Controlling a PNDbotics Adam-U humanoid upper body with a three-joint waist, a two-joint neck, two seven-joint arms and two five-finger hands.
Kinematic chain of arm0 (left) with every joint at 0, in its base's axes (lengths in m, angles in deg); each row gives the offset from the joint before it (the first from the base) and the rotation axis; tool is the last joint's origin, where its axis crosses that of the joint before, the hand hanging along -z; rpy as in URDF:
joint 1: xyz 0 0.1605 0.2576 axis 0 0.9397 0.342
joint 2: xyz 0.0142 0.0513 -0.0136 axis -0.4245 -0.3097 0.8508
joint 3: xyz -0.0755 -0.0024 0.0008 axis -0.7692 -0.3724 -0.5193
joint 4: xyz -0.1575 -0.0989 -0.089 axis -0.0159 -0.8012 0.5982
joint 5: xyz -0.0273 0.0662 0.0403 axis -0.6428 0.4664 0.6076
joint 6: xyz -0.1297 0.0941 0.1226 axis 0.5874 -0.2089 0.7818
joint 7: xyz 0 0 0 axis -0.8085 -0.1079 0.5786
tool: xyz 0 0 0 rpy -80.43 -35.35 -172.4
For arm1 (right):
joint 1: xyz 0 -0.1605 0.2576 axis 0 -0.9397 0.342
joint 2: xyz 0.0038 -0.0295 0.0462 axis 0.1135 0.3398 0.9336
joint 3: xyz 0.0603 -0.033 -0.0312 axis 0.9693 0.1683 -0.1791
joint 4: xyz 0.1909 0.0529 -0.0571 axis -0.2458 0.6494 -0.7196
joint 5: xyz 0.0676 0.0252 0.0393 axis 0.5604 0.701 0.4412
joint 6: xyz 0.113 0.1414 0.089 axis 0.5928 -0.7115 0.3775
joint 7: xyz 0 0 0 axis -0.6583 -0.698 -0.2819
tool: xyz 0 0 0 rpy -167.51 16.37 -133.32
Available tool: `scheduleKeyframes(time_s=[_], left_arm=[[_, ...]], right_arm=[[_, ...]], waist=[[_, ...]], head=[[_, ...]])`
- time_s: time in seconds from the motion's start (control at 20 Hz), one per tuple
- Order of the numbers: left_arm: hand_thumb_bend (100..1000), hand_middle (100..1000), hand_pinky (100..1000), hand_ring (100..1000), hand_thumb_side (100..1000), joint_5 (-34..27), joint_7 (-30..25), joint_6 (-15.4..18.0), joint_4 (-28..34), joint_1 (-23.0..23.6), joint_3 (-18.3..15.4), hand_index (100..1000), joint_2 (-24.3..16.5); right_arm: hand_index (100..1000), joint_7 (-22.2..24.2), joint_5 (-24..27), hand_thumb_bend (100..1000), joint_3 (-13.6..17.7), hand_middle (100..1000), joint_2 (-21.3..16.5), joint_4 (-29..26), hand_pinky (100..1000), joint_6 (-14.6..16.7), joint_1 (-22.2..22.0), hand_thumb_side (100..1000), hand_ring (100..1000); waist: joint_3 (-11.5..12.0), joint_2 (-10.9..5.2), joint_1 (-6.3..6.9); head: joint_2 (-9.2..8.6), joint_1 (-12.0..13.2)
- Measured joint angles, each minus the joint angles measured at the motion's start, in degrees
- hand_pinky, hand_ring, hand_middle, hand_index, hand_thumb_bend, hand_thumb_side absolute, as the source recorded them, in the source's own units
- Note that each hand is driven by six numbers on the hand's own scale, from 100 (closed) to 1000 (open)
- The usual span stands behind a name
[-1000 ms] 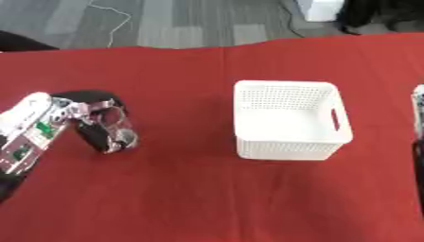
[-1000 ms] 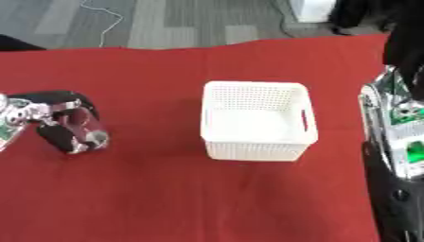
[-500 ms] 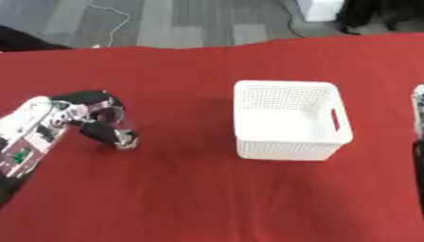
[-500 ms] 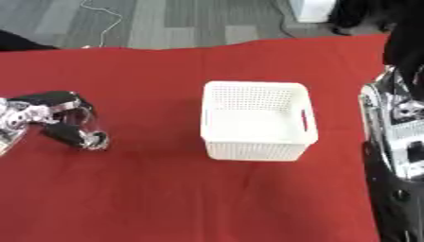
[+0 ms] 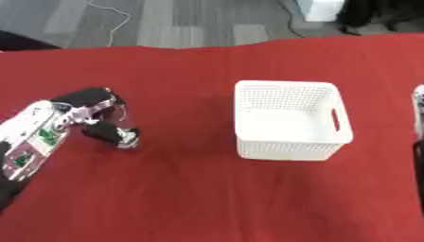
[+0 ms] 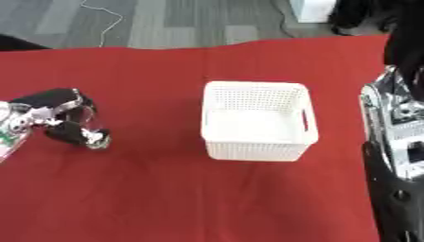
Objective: Pick up objects on the table and place them in the box.
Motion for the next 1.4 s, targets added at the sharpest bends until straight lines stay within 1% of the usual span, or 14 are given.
scheduleKeyframes(time_s=[0.5, 0.8, 0.85, 0.9, 1.35, 1.4], left_arm=[[100, 100, 100, 100, 569, -0.26, 3.25, -3.32, 0.28, 0.00, -0.05, 158, -0.23], [100, 100, 100, 100, 570, -2.47, 2.68, -5.72, 1.34, -0.34, -0.40, 158, -0.90], [100, 100, 100, 100, 588, -2.62, 2.54, -6.02, 1.56, -0.36, -0.42, 158, -1.15], [100, 100, 100, 100, 571, -2.77, 2.40, -6.32, 1.79, -0.37, -0.46, 158, -1.39], [100, 100, 100, 100, 576, -4.41, 1.53, -7.96, 3.90, -1.02, -1.08, 161, -2.13], [100, 100, 100, 100, 591, -4.99, 1.53, -8.20, 4.26, -1.21, -1.09, 161, -2.14]], right_arm=[[520, -0.04, -0.07, 100, 0.01, 330, -0.02, 0.00, 331, 0.01, -0.03, 979, 338], [520, -0.06, -0.12, 100, 0.02, 330, -0.05, 0.00, 331, -0.01, -0.28, 979, 338], [520, -0.06, -0.14, 100, 0.02, 330, -0.06, 0.00, 330, -0.01, -0.31, 979, 338], [520, -0.07, -0.15, 100, 0.02, 330, -0.06, 0.00, 330, -0.02, -0.33, 979, 338], [520, -0.19, -0.24, 100, 0.02, 330, -0.10, 0.00, 331, -0.14, -0.49, 977, 338], [520, -0.20, -0.26, 100, 0.02, 331, -0.10, 0.00, 331, -0.15, -0.49, 977, 338]], waist=[[0.49, -0.01, 0.00], [0.89, -0.05, 0.01], [0.98, -0.07, 0.02], [1.08, -0.08, 0.03], [1.27, -0.24, 0.13], [1.31, -0.25, 0.13]], head=[[0.00, 0.08], [0.00, 0.08], [0.00, 0.08], [0.00, 0.08], [0.00, 0.08], [0.00, 0.08]])
